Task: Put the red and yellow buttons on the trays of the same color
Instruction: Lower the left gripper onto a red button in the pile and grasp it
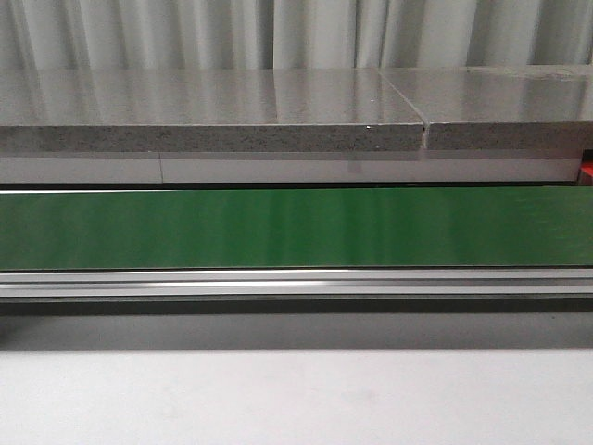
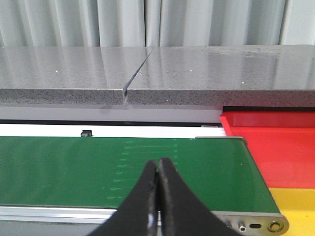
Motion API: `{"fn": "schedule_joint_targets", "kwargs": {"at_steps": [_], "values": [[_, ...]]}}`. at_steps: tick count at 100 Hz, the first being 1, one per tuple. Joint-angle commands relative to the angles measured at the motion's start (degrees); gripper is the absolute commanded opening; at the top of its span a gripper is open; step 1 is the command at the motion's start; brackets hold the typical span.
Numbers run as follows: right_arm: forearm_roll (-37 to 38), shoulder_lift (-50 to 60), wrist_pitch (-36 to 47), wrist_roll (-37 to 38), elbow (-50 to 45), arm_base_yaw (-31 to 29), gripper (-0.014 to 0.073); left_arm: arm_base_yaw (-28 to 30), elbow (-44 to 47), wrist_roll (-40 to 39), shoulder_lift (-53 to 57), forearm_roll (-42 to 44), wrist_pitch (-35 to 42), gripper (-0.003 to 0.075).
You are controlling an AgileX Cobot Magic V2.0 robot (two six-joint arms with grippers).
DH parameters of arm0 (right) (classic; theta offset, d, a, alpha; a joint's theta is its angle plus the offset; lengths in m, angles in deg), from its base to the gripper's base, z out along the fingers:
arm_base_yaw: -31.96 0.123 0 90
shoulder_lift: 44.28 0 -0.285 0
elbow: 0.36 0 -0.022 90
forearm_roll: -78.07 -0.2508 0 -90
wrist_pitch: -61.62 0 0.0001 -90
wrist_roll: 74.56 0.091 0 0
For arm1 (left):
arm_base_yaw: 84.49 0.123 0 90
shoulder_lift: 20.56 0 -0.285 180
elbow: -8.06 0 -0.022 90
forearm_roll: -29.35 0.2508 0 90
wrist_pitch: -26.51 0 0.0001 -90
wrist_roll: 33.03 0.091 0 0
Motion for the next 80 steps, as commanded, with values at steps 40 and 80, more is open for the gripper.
{"fn": "schedule_joint_targets", "kwargs": {"at_steps": [40, 80], "values": [[0.7, 0.6, 4.3, -0.2, 0.8, 0.0, -0.0066, 0.1, 3.0, -0.5, 2.2, -0.5, 4.9, -0.0021], [0.7, 0.6, 4.3, -0.2, 0.8, 0.0, -0.0066, 0.1, 3.0, -0.5, 2.2, -0.5, 5.4, -0.0021]]}}
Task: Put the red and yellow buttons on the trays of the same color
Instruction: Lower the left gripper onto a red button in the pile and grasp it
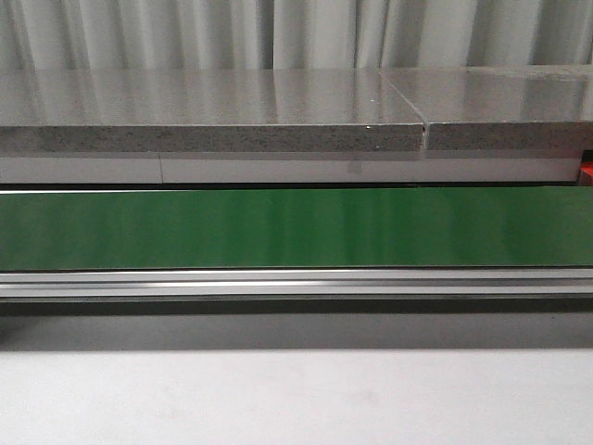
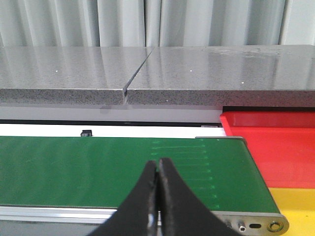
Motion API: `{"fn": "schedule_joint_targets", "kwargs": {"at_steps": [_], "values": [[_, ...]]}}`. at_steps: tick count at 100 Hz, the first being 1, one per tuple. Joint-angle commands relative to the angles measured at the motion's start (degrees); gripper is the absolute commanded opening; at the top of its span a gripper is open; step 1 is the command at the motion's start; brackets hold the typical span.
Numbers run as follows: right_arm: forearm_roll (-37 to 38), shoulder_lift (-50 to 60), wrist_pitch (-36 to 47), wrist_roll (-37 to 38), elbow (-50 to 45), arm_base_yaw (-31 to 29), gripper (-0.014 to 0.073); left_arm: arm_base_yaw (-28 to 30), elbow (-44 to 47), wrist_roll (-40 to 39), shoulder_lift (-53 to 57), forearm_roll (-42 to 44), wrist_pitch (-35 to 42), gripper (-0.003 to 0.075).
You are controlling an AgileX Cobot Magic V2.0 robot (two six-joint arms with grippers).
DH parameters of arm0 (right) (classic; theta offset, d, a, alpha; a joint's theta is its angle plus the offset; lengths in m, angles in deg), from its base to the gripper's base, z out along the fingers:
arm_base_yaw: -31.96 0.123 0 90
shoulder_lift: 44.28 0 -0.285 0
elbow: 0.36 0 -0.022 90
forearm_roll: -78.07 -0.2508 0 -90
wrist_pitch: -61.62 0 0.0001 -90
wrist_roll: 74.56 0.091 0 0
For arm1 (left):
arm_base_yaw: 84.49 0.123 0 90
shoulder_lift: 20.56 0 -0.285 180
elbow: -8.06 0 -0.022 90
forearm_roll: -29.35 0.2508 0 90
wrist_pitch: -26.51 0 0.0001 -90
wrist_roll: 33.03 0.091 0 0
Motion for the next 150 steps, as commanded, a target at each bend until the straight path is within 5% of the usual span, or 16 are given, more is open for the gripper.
{"fn": "schedule_joint_targets", "kwargs": {"at_steps": [1, 50, 87, 113, 122, 139, 150], "values": [[0.7, 0.6, 4.3, -0.2, 0.8, 0.0, -0.0066, 0.1, 3.0, -0.5, 2.2, -0.5, 5.1, -0.0021], [0.7, 0.6, 4.3, -0.2, 0.8, 0.0, -0.0066, 0.1, 0.9, -0.5, 1.5, 0.1, -0.6, -0.0021], [0.7, 0.6, 4.3, -0.2, 0.8, 0.0, -0.0066, 0.1, -19.4, -0.5, -14.9, 1.0, -18.3, -0.0021], [0.7, 0.6, 4.3, -0.2, 0.8, 0.0, -0.0066, 0.1, -29.3, -0.5, -26.1, 1.0, -19.9, -0.0017], [0.7, 0.6, 4.3, -0.2, 0.8, 0.0, -0.0066, 0.1, -32.2, -0.5, -30.4, 1.0, -21.3, 0.0073], [0.7, 0.6, 4.3, -0.2, 0.8, 0.0, -0.0066, 0.3, -35.8, -0.6, -37.5, 0.5, -20.5, 0.0441], [0.7, 0.6, 4.3, -0.2, 0.8, 0.0, -0.0066, 0.3, -38.0, -1.9, -42.0, 0.5, -21.6, 0.0483]]}}
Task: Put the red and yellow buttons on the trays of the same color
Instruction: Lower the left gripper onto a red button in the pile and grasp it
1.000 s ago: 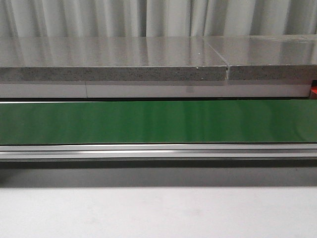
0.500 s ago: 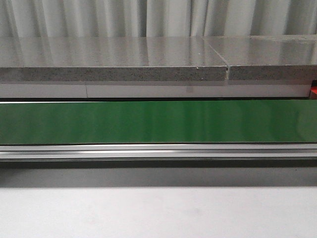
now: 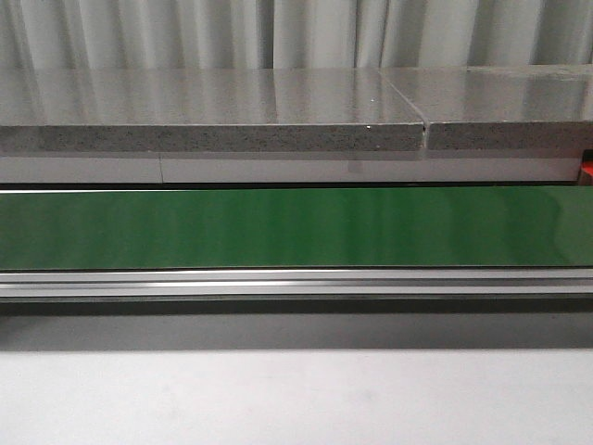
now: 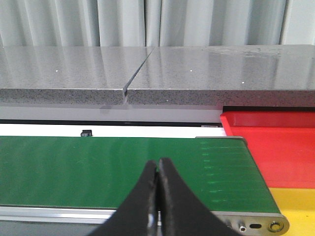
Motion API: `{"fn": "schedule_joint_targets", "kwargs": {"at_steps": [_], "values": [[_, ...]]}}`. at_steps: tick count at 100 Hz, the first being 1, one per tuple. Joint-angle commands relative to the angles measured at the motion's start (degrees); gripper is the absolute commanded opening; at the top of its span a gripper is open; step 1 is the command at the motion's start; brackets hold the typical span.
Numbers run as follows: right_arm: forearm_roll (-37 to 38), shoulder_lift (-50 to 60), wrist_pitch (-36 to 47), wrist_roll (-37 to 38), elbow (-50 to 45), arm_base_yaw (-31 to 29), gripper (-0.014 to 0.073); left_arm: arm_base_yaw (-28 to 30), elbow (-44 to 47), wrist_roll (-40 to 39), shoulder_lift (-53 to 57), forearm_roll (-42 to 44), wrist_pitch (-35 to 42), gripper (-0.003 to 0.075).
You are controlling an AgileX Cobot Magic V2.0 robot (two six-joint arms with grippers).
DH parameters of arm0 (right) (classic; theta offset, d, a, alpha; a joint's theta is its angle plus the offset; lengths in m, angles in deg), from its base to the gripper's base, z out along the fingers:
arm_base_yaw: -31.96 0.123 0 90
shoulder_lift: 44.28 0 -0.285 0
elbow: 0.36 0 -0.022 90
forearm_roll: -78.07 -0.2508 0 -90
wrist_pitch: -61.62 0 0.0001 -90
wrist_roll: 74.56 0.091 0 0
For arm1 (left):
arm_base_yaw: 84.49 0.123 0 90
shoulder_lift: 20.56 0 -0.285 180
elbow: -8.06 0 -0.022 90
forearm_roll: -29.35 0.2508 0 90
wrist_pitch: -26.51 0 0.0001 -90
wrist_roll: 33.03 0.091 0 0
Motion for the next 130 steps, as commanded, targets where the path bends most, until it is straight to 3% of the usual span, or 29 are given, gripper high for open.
{"fn": "schedule_joint_targets", "kwargs": {"at_steps": [1, 23, 49, 82, 106, 130], "values": [[0.7, 0.6, 4.3, -0.2, 0.8, 0.0, -0.0066, 0.3, -4.0, -1.8, -3.6, -0.5, 2.9, 0.0480], [0.7, 0.6, 4.3, -0.2, 0.8, 0.0, -0.0066, 3.1, -10.1, -8.0, -13.1, -0.7, -2.0, 0.0471], [0.7, 0.6, 4.3, -0.2, 0.8, 0.0, -0.0066, 12.2, -18.3, -8.0, -24.1, -2.6, -14.2, 0.0471], [0.7, 0.6, 4.3, -0.2, 0.8, 0.0, -0.0066, 21.3, -26.1, -6.6, -36.7, -3.1, -23.6, 0.0471], [0.7, 0.6, 4.3, -0.2, 0.8, 0.0, -0.0066, 25.0, -30.7, -6.4, -43.9, -3.9, -26.8, 0.0471], [0.7, 0.6, 4.3, -0.2, 0.8, 0.0, -0.0066, 25.1, -35.3, -6.2, -51.2, -4.0, -31.0, 0.0471]]}}
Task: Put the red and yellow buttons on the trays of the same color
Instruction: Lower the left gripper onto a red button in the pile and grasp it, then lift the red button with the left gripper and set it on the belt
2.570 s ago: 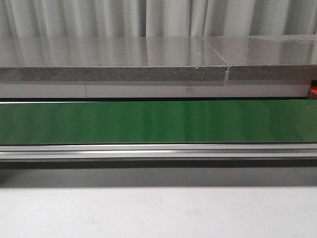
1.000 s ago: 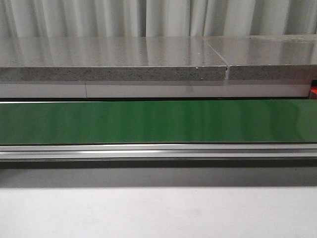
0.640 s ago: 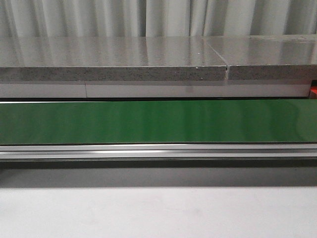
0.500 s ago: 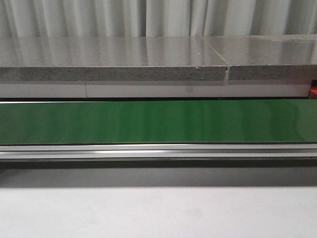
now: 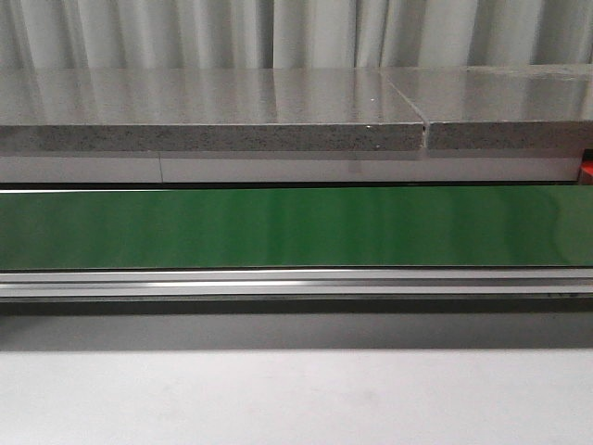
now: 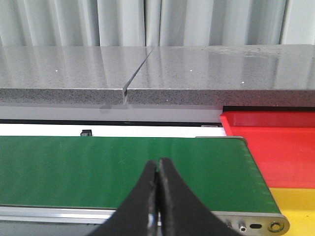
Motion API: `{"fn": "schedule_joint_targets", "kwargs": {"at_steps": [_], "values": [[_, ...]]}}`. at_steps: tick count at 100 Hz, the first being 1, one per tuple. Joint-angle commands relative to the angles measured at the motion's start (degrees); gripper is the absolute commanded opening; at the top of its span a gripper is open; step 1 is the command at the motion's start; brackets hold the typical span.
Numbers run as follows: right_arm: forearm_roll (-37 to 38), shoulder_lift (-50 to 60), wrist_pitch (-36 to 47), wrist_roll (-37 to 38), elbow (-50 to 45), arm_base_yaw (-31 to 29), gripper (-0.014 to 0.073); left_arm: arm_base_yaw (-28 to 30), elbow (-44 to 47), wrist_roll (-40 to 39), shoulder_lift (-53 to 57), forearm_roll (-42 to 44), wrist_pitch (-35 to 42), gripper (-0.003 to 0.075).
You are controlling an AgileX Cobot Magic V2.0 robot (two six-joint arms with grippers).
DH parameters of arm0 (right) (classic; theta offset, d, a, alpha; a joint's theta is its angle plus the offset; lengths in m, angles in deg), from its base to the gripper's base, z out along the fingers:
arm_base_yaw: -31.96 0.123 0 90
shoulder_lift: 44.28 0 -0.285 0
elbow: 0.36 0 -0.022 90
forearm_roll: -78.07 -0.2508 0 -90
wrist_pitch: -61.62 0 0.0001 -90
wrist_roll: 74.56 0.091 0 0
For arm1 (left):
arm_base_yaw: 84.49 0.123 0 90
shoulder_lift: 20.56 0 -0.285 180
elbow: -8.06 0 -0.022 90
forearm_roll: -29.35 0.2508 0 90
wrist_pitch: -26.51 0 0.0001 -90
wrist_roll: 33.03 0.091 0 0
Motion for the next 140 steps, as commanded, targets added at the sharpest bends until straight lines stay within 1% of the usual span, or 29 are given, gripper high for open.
{"fn": "schedule_joint_targets", "kwargs": {"at_steps": [1, 21, 44, 65, 86, 103, 108, 113, 130, 140], "values": [[0.7, 0.6, 4.3, -0.2, 0.8, 0.0, -0.0066, 0.1, -3.3, 0.1, -0.7, -1.0, -0.4, 0.0471], [0.7, 0.6, 4.3, -0.2, 0.8, 0.0, -0.0066, 0.1, -6.2, 0.1, -4.9, -1.0, -2.4, 0.0471], [0.7, 0.6, 4.3, -0.2, 0.8, 0.0, -0.0066, 0.1, -6.4, 0.1, -8.1, -0.8, -3.1, 0.0471], [0.7, 0.6, 4.3, -0.2, 0.8, 0.0, -0.0066, 0.4, -6.4, 0.1, -9.1, -0.8, -0.3, 0.0471], [0.7, 0.6, 4.3, -0.2, 0.8, 0.0, -0.0066, 0.5, -6.4, 0.1, -11.3, -0.4, -0.9, 0.0471], [0.7, 0.6, 4.3, -0.2, 0.8, 0.0, -0.0066, 0.5, -6.4, 0.1, -12.6, -0.4, 0.3, 0.0468], [0.7, 0.6, 4.3, -0.2, 0.8, 0.0, -0.0066, 0.5, -6.4, 0.1, -12.7, -0.4, 0.5, 0.0449], [0.7, 0.6, 4.3, -0.2, 0.8, 0.0, -0.0066, 0.5, -6.4, 0.1, -12.7, -0.4, 1.0, 0.0412], [0.7, 0.6, 4.3, -0.2, 0.8, 0.0, -0.0066, 0.5, -6.4, 0.2, -12.7, -0.4, 2.2, 0.0219], [0.7, 0.6, 4.3, -0.2, 0.8, 0.0, -0.0066, 0.5, -6.4, 0.2, -12.7, -0.3, 2.3, 0.0144]]}}
